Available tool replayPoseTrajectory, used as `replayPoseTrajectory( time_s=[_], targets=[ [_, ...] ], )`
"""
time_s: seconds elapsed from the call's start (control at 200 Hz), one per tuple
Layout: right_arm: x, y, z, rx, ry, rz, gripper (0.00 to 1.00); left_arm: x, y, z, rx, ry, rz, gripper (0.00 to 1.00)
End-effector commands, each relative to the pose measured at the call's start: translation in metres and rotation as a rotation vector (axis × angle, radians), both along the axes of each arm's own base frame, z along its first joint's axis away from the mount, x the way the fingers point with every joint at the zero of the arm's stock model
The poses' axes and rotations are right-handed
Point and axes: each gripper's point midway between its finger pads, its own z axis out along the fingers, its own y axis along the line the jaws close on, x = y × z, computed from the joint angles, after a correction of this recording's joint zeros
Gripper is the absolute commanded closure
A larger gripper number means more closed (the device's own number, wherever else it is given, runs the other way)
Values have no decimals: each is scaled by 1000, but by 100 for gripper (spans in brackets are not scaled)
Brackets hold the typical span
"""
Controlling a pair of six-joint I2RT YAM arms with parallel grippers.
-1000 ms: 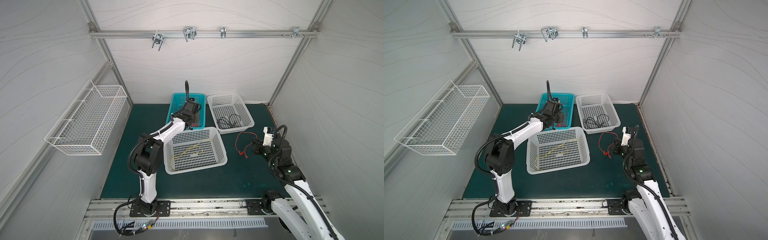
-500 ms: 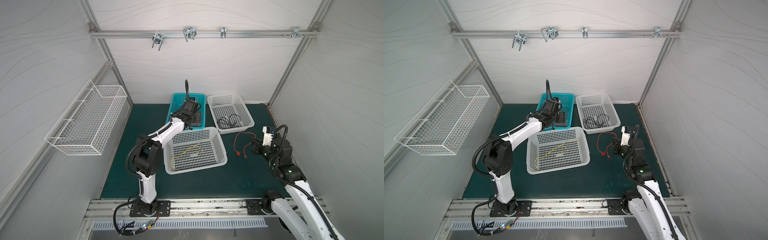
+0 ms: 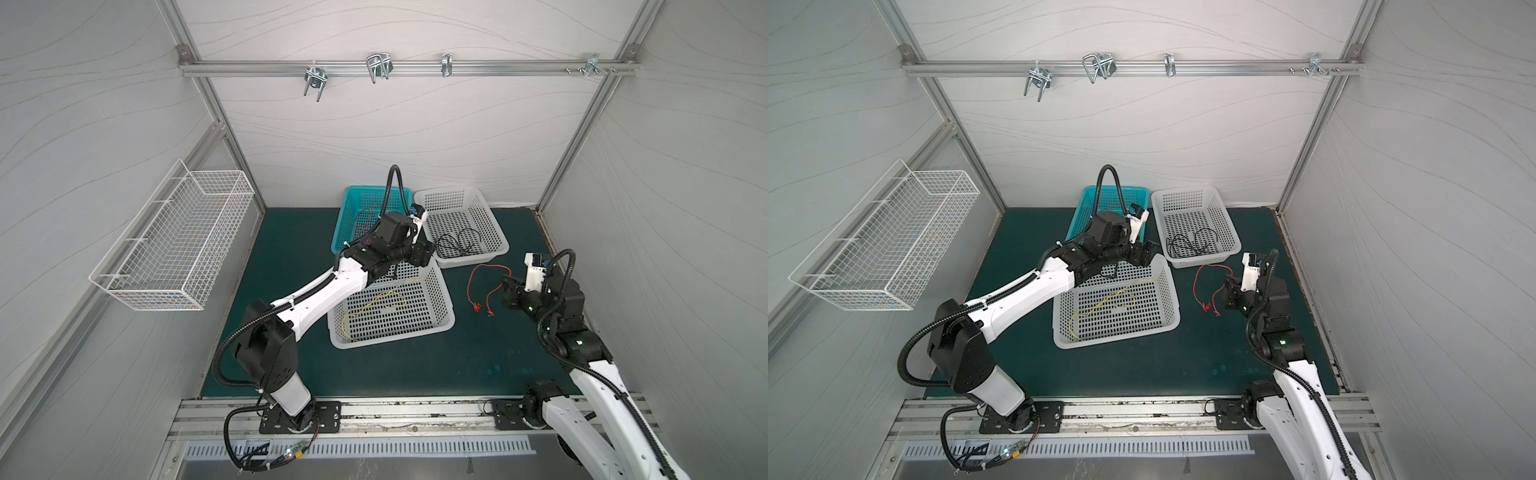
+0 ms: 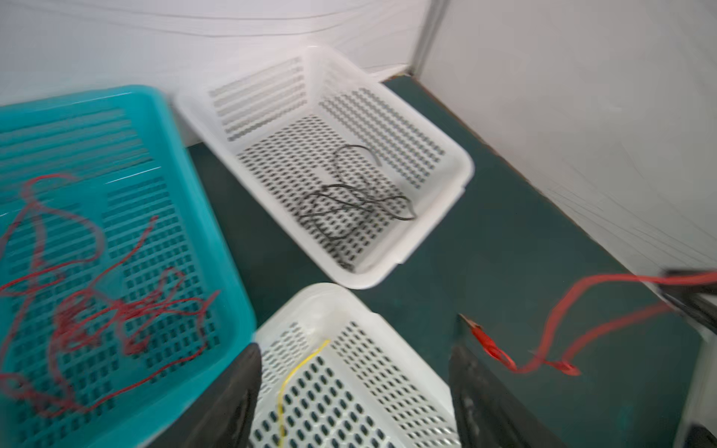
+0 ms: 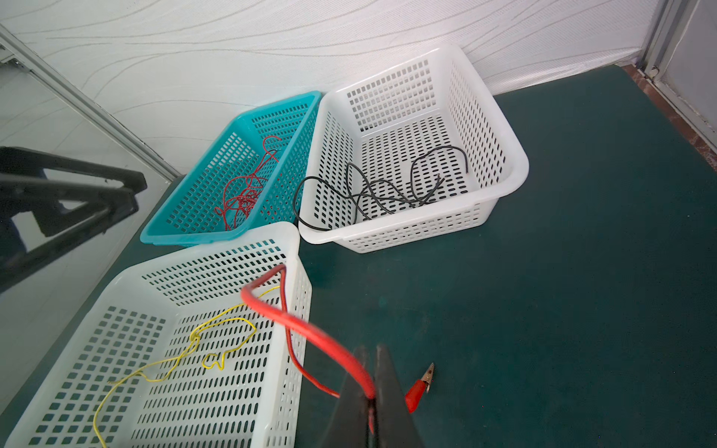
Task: Untangle the cables
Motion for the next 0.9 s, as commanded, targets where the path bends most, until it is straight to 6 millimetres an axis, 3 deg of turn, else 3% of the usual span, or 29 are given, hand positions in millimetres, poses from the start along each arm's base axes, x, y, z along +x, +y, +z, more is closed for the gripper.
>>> replayPoseTrajectory(
  time_s=[0.0, 0.15, 0.59, 0.785, 0.895],
  targets=[
    [0, 6, 14, 21, -39, 28, 100, -31, -29, 15, -38, -61, -197, 24],
    [-2, 9, 16, 35, -43, 42, 100, -47, -52, 3, -26, -58, -276, 24],
    [-13, 24, 35, 81, -93, 139, 100, -47, -118, -29, -93, 5, -297, 39],
    [-16, 26, 42, 81, -111, 158, 100, -44, -129, -22, -122, 25, -308, 60],
    [-16, 25, 42, 80, -112, 156, 100, -45, -130, -14, -138, 21, -315, 78]
  ],
)
